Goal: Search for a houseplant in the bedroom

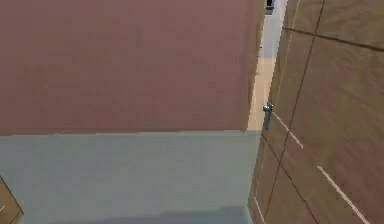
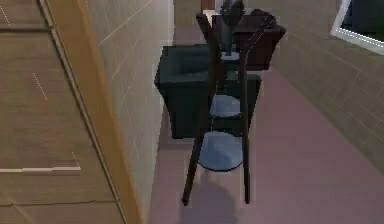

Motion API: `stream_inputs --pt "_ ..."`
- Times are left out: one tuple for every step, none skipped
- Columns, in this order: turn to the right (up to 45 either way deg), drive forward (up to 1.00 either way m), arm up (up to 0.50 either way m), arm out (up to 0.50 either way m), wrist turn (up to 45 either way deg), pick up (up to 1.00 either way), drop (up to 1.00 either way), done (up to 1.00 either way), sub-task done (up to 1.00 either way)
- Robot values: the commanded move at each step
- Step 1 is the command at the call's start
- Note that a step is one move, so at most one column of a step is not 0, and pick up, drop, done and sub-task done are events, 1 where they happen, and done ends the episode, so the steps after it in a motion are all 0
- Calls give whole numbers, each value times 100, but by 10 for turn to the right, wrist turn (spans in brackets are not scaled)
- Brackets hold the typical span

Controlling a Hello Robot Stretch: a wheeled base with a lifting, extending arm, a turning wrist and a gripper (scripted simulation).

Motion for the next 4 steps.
stream_inputs --pt "0 100 0 0 0 0 0 0 0" --pt "60 0 0 0 0 0 0 0 0" --pt "0 10 0 0 0 0 0 0 0" --pt "450 0 0 0 0 0 0 0 0"
